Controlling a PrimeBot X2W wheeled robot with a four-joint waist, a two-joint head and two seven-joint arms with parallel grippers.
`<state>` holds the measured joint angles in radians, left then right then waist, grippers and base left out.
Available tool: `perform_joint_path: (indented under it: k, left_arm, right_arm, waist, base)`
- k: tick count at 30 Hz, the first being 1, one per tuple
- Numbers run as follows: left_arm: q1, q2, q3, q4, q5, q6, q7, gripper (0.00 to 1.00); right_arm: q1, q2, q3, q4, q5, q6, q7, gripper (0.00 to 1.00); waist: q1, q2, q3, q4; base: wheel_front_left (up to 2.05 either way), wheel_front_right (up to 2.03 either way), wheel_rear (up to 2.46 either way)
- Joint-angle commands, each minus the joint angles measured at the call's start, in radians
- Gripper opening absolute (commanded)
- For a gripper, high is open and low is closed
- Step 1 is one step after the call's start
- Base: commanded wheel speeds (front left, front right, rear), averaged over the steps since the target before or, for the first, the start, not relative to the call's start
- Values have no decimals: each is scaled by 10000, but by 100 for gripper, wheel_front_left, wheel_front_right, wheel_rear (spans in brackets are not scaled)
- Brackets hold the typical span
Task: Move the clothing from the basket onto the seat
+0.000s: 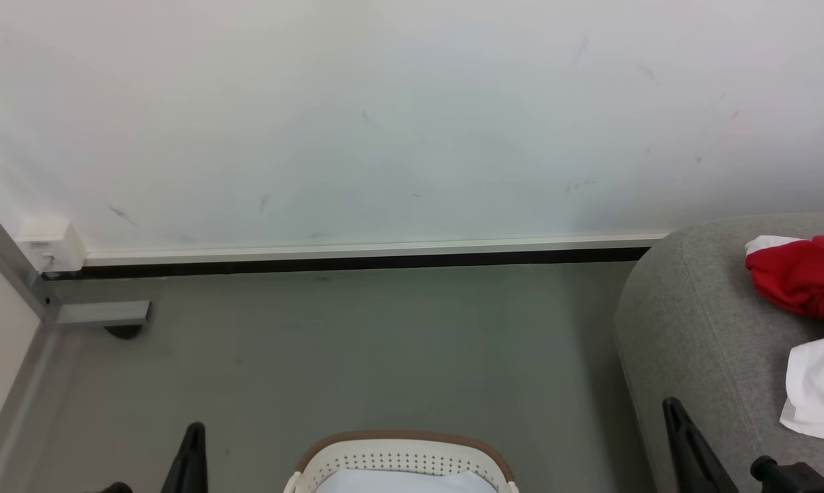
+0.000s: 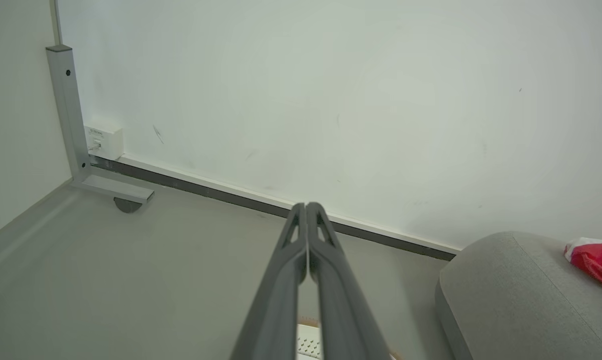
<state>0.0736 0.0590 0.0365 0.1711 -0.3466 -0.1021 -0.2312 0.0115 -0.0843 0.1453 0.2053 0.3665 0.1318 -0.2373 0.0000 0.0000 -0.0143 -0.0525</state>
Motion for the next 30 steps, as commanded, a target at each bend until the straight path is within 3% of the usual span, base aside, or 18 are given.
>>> perform_joint_path:
  k: [1,30]
  left_arm:
    - [-238,44,86,-106,-451,-21,89,0]
    - [-820,4,315,157,-4884,-125,1279,0]
  right_arm:
    - [-217,-30,-110,-132,441,-1,61,0]
    - [-617,-70,-794,46,4985,-6,1134,0]
  waist:
    - [0,0,3,8]
    - [0,0,45,134]
  base:
    - [0,0,0]
    - [0,0,0]
